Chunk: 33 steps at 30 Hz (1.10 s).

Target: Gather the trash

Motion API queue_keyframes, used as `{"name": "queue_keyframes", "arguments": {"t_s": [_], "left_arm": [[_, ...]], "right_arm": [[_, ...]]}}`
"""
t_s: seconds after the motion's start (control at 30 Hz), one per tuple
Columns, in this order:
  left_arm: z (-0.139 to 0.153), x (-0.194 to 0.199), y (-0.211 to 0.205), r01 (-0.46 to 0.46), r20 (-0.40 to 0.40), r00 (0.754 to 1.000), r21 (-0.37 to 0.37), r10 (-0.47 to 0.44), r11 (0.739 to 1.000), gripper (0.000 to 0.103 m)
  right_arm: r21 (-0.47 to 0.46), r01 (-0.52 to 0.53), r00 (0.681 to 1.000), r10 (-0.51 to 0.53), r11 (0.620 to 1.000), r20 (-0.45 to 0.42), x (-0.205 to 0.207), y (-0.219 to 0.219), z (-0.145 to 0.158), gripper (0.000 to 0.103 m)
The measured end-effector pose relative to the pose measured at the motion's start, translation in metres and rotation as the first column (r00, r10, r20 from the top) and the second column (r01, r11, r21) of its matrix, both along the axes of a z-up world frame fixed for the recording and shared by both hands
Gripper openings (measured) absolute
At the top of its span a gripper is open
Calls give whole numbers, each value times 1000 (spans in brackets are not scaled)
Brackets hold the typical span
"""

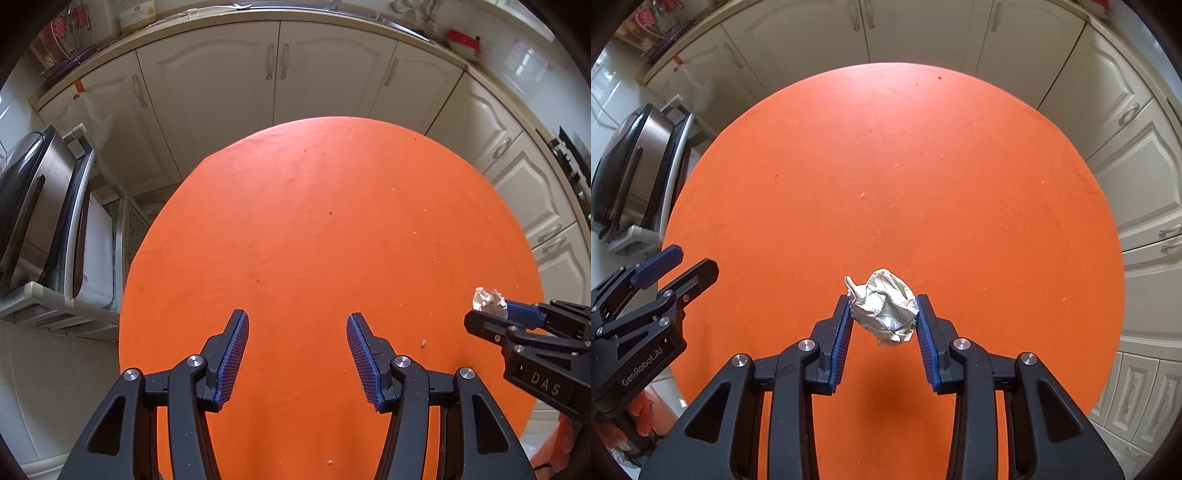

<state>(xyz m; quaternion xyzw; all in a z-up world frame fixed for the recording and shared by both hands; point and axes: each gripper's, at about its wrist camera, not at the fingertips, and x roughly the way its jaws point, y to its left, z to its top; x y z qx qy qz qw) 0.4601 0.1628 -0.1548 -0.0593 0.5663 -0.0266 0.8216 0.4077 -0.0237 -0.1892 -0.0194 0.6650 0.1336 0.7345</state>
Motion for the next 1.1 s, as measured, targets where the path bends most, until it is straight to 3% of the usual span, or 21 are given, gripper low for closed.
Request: {"name": "queue_keyframes", "arguments": {"t_s": [0.33,0.4,0.47,0.53,0.8,0.93,1.1], "left_arm": [[4,-81,4,22,-7,1000,-14,-22,1000,53],[3,-91,7,14,-9,1000,-14,-14,1000,53],[2,-102,9,11,-14,1000,-19,-11,1000,53],[0,-109,10,10,-22,1000,-28,-11,1000,53],[7,-121,-8,31,-8,999,-52,-32,998,53],[11,-122,-30,78,-3,997,-72,-79,994,53],[8,-114,-56,120,-14,992,-108,-123,987,53]], "right_arm": [[-4,-25,999,25,1000,-25,-72,15,-11,37],[11,-9,999,10,1000,-45,-79,13,-15,47],[11,12,999,-12,1000,-47,-83,11,-17,70],[13,39,999,-38,999,-31,-87,7,-16,78],[92,168,986,-169,981,1,-94,-32,-1,81],[139,294,953,-302,945,38,-106,-74,3,84],[124,394,909,-406,911,93,-119,-105,-2,84]]}}
